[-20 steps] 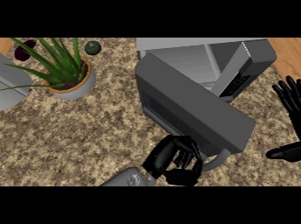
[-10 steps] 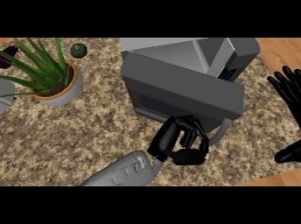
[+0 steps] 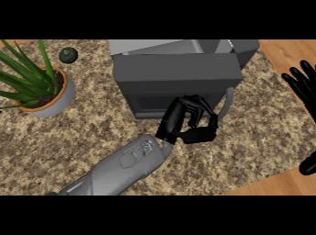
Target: Pick up the milk, place it into the microwave and close the microwave
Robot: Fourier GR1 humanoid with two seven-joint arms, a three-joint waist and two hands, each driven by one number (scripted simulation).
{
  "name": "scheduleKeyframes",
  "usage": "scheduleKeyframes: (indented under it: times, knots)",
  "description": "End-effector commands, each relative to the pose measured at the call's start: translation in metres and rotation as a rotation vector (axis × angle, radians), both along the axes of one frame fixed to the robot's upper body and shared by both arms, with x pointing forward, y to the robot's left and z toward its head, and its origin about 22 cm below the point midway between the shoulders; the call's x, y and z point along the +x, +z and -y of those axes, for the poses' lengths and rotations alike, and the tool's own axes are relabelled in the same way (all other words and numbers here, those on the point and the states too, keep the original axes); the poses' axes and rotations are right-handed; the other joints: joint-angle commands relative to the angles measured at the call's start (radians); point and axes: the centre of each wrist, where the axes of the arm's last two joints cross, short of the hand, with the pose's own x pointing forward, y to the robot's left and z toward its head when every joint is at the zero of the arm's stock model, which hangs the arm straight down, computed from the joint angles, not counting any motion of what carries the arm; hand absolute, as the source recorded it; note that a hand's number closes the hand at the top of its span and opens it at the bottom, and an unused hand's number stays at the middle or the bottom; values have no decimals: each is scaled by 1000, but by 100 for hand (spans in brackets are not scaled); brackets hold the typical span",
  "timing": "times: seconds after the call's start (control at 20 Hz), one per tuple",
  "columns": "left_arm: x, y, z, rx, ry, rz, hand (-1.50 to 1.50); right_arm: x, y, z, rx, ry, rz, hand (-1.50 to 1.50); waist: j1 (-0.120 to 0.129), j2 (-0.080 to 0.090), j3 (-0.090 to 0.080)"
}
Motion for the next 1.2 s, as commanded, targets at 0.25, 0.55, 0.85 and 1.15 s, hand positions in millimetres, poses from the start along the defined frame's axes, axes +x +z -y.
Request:
scheduleKeyframes:
  times: [0.25,0.55,0.85,1.15]
  knots:
    - [33,28,-5,-159,128,20,150,3,16,1,31,75,22,-150,-59,25,-1]
    - [47,35,-7,-191,145,38,150,7,34,2,11,98,45,-150,-71,34,1]
    - [50,32,-10,-218,142,40,150,12,48,4,3,115,59,-150,-58,41,0]
    - [51,28,-11,-229,153,64,150,12,54,7,17,122,65,-150,-78,41,2]
